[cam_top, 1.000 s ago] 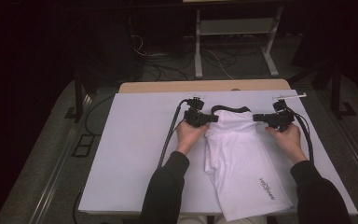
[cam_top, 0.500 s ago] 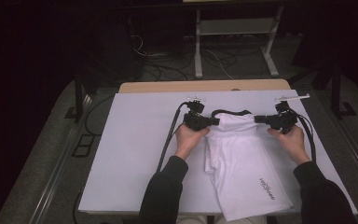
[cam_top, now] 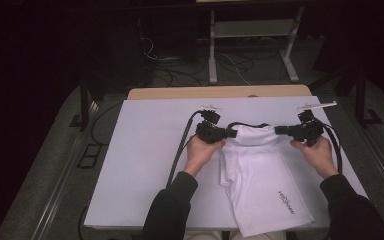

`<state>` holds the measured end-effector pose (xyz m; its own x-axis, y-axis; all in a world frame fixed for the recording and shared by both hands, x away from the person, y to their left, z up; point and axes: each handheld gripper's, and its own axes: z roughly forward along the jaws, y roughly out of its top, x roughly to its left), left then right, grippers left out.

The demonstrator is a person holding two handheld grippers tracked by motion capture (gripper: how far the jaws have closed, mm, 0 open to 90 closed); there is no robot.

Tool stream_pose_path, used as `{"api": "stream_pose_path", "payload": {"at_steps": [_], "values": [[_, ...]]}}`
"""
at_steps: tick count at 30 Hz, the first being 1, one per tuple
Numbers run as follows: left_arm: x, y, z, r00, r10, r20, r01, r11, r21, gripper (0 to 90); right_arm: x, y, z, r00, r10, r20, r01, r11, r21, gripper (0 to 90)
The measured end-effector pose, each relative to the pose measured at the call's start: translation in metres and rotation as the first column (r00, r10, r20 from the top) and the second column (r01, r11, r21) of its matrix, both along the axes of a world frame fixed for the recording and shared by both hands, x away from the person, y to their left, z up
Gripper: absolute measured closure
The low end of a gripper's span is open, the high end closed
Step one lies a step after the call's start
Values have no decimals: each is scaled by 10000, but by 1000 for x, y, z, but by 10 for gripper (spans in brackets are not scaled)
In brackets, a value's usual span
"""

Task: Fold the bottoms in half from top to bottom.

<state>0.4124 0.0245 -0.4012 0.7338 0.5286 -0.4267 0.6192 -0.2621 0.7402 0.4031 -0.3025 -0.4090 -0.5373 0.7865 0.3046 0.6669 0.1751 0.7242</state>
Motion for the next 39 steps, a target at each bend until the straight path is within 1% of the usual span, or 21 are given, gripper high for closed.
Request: {"api": "stream_pose_path", "payload": {"at_steps": [3, 5, 8, 13, 17, 24, 32, 34, 39], "values": [[-3, 1, 4, 10000, -4, 58, 4, 10000, -30, 872, -5, 0, 5, 9999, 105, 74, -105, 9999, 5, 879], [-4, 1, 5, 10000, -8, 54, 8, 10000, -19, 872, -7, 0, 7, 9998, 140, 135, -141, 9999, 91, 878], [-8, 0, 4, 10000, -11, -17, 11, 10000, 9, 872, -9, -2, 6, 9998, 188, 72, -189, 9996, 225, 878], [-13, 0, 5, 10000, -1, -84, 2, 10000, 46, 873, -13, -3, 4, 9997, 238, 34, -239, 9994, 238, 878], [-20, -2, 8, 10000, -91, -35, 91, 9999, 105, 872, -16, -3, 5, 9997, 259, 4, -259, 9991, 328, 877], [-31, -3, 10, 9996, -258, -89, 260, 9995, 155, 873, -23, -6, 1, 9994, 335, -84, -331, 9985, 436, 877], [-45, -8, 10, 9988, -462, -154, 462, 9989, -5, 873, -35, -11, -3, 9991, 391, -178, -385, 9987, 343, 877], [-48, -9, 10, 9988, -454, -163, 452, 9989, -109, 873, -39, -13, -2, 9990, 395, -203, -387, 9986, 366, 877], [-58, -13, 11, 9978, -628, -196, 621, 9975, -351, 873, -44, -15, -4, 9988, 442, -187, -435, 9984, 358, 877]]}}
